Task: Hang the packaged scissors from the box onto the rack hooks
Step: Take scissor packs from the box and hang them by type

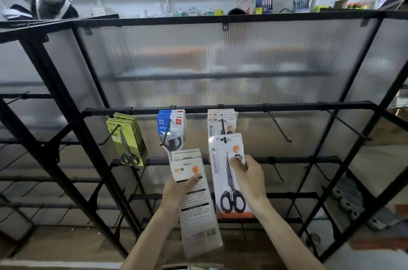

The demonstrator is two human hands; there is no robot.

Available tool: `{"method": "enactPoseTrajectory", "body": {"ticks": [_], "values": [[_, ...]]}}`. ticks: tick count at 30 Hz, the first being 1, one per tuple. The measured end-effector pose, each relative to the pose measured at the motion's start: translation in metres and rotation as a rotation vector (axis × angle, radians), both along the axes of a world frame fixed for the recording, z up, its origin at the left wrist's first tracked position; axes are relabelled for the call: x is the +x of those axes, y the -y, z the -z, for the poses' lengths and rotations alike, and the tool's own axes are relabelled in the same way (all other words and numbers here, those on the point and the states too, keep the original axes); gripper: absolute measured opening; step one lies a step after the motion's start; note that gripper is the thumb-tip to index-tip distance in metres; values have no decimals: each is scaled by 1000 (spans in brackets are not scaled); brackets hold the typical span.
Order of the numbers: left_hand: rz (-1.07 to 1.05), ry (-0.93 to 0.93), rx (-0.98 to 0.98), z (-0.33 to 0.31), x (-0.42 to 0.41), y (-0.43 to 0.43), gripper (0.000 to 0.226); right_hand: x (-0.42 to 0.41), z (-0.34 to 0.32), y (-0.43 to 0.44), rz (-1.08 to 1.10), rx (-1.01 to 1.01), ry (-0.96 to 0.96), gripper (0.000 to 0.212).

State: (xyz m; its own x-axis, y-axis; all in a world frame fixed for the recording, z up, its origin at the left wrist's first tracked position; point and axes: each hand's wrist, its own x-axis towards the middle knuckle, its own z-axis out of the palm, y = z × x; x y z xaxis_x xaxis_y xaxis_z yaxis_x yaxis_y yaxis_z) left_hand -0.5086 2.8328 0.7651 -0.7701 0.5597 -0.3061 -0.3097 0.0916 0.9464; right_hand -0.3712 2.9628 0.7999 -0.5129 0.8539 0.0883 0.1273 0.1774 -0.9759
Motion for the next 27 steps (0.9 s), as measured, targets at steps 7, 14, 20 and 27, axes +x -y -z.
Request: {"method": "enactPoseTrajectory", "body": {"ticks": [7,14,20,27], "values": [[21,-21,-32,3,1,3,30,-45,-11,-35,29,-31,75,27],[59,60,13,1,7,9,30,-66,-7,-55,127,-58,126,34],[25,120,43,3,15,10,29,-21,6,13,24,-53,155,25],[-3,159,23,1,31,8,21,17,18,59,-245,-190,303,27]]}}
